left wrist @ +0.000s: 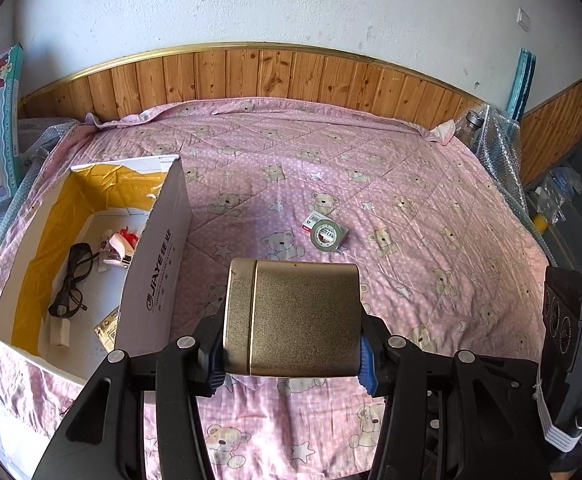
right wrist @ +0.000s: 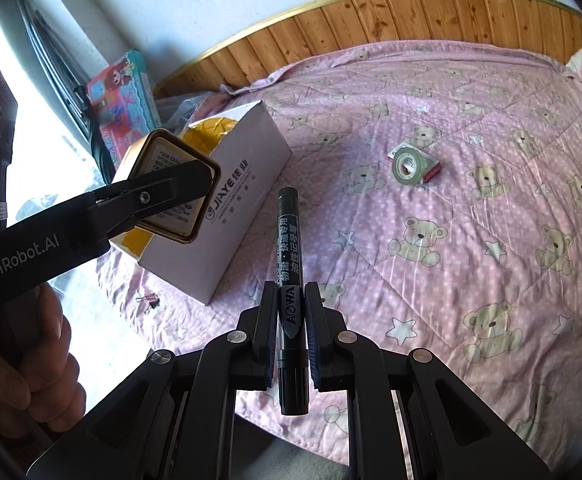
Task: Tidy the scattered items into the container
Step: 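Lift and carry the gold cube and black marker over the box with both tools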
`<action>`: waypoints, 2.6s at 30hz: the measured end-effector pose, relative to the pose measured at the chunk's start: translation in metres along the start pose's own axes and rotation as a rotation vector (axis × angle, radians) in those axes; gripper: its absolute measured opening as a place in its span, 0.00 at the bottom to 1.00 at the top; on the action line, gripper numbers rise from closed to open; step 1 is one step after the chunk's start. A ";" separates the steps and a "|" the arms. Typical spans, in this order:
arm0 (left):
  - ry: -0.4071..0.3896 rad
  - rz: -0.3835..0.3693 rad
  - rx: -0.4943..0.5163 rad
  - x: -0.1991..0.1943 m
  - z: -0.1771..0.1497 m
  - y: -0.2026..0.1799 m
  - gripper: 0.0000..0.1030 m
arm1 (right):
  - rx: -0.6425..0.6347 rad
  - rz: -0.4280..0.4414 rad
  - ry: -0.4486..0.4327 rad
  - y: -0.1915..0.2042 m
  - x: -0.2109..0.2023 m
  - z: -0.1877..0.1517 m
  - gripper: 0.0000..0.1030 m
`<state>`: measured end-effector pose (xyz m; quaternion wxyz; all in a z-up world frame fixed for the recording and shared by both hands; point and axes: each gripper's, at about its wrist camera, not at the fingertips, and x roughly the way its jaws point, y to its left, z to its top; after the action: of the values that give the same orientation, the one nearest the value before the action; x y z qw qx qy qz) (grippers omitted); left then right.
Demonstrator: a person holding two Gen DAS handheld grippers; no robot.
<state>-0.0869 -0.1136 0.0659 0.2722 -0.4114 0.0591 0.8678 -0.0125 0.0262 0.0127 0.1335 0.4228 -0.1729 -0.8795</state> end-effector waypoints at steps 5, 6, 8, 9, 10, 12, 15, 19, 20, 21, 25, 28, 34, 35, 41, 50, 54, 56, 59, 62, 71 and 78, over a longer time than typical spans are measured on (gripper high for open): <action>-0.024 -0.006 0.002 -0.018 -0.005 0.000 0.50 | -0.016 0.000 -0.016 0.010 -0.011 -0.004 0.14; -0.029 -0.006 0.003 -0.021 -0.006 0.000 0.50 | -0.019 0.001 -0.018 0.013 -0.012 -0.005 0.14; -0.037 -0.007 -0.001 -0.028 -0.007 0.001 0.50 | -0.026 0.001 -0.024 0.017 -0.016 -0.006 0.14; -0.042 -0.007 -0.002 -0.031 -0.009 0.001 0.50 | -0.029 0.002 -0.025 0.019 -0.017 -0.007 0.14; -0.046 -0.006 -0.003 -0.034 -0.010 0.002 0.50 | -0.034 0.002 -0.027 0.021 -0.018 -0.007 0.14; -0.056 -0.007 -0.007 -0.040 -0.012 0.003 0.50 | -0.043 0.003 -0.031 0.027 -0.021 -0.009 0.14; -0.072 -0.007 -0.015 -0.049 -0.015 0.007 0.50 | -0.058 0.005 -0.035 0.034 -0.024 -0.011 0.13; -0.087 -0.007 -0.027 -0.060 -0.021 0.012 0.50 | -0.075 0.008 -0.037 0.045 -0.027 -0.014 0.14; -0.090 -0.006 -0.030 -0.062 -0.022 0.014 0.50 | -0.080 0.008 -0.036 0.048 -0.027 -0.015 0.14; -0.093 -0.007 -0.032 -0.064 -0.024 0.015 0.50 | -0.083 0.008 -0.036 0.051 -0.027 -0.016 0.13; -0.101 -0.005 -0.046 -0.070 -0.029 0.024 0.50 | -0.101 0.010 -0.033 0.060 -0.027 -0.017 0.14; -0.110 -0.005 -0.058 -0.076 -0.033 0.030 0.50 | -0.118 0.009 -0.030 0.069 -0.026 -0.018 0.13; -0.130 -0.005 -0.089 -0.085 -0.034 0.046 0.50 | -0.149 0.009 -0.019 0.083 -0.021 -0.017 0.13; -0.134 -0.004 -0.094 -0.086 -0.034 0.049 0.50 | -0.153 0.009 -0.016 0.084 -0.020 -0.017 0.13; -0.141 -0.004 -0.128 -0.090 -0.036 0.066 0.50 | -0.177 0.008 -0.001 0.097 -0.011 -0.014 0.13; -0.151 -0.001 -0.173 -0.092 -0.036 0.093 0.50 | -0.208 0.008 0.010 0.115 -0.001 -0.004 0.13; -0.156 0.005 -0.200 -0.093 -0.036 0.109 0.50 | -0.221 0.008 0.016 0.123 0.004 0.002 0.13; -0.158 0.009 -0.214 -0.092 -0.036 0.117 0.50 | -0.229 0.009 0.020 0.127 0.007 0.004 0.13; -0.160 0.014 -0.235 -0.092 -0.037 0.128 0.50 | -0.242 0.011 0.024 0.133 0.011 0.008 0.13; -0.162 0.020 -0.251 -0.092 -0.037 0.139 0.50 | -0.252 0.016 0.025 0.141 0.016 0.014 0.13; -0.159 0.036 -0.288 -0.089 -0.036 0.165 0.50 | -0.277 0.032 0.041 0.158 0.030 0.025 0.13; -0.147 0.044 -0.313 -0.080 -0.034 0.183 0.50 | -0.285 0.044 0.055 0.165 0.046 0.036 0.13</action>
<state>-0.1177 -0.3129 0.0814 0.1893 -0.3830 -0.0877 0.8999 -0.0537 -0.1335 0.0705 0.2160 0.4194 -0.0516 -0.8802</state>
